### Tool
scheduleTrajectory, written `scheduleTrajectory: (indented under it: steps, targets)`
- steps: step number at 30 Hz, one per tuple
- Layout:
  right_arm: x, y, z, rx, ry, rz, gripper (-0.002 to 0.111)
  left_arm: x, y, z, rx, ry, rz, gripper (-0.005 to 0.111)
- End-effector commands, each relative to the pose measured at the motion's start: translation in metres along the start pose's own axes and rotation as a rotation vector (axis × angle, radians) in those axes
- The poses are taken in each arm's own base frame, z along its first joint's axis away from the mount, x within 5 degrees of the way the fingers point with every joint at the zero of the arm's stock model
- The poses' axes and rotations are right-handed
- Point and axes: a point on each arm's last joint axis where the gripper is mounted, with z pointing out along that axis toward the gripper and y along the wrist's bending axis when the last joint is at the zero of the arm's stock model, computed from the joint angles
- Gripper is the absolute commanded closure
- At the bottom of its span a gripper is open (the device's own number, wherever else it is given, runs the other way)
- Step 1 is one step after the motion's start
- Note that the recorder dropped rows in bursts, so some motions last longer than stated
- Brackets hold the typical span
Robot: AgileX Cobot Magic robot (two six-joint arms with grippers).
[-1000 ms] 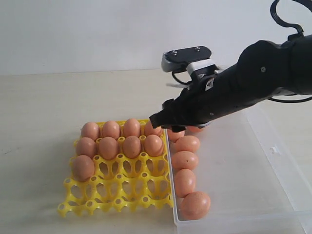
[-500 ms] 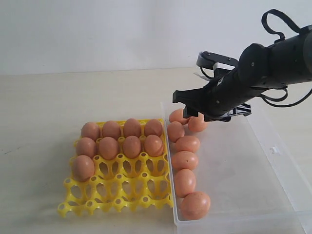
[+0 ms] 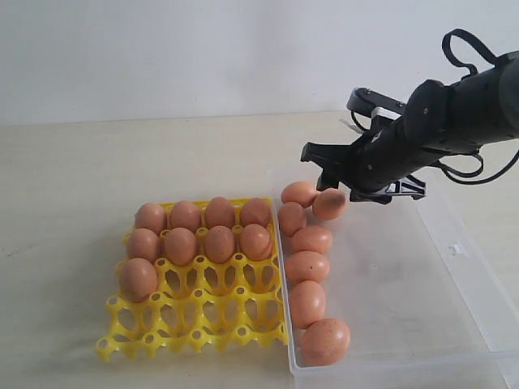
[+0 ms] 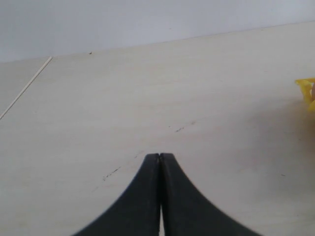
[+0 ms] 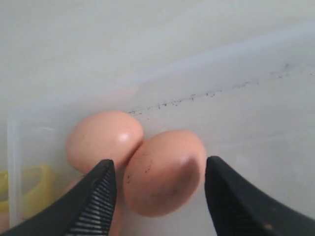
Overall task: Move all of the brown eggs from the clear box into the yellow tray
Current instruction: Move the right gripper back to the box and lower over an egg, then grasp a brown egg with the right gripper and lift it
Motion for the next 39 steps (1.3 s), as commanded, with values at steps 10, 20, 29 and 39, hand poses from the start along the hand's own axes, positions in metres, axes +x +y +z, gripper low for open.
scheduleTrajectory:
  steps: [10, 20, 29, 39]
  targets:
    - [0.004, -0.008, 0.023, 0.005, -0.004, 0.113, 0.055, -0.002, 0.000, 0.000, 0.004, -0.013, -0.002, 0.107]
    - [-0.002, -0.009, 0.026, -0.002, -0.070, 0.118, 0.055, -0.002, 0.000, 0.000, 0.004, -0.013, -0.002, 0.107]
    - [-0.005, -0.008, 0.026, -0.007, -0.106, 0.115, 0.055, -0.002, 0.000, 0.000, 0.004, -0.013, -0.002, 0.107]
    - [-0.007, -0.008, 0.025, -0.010, -0.135, 0.104, 0.055, -0.002, 0.000, 0.000, 0.004, -0.013, -0.002, 0.107]
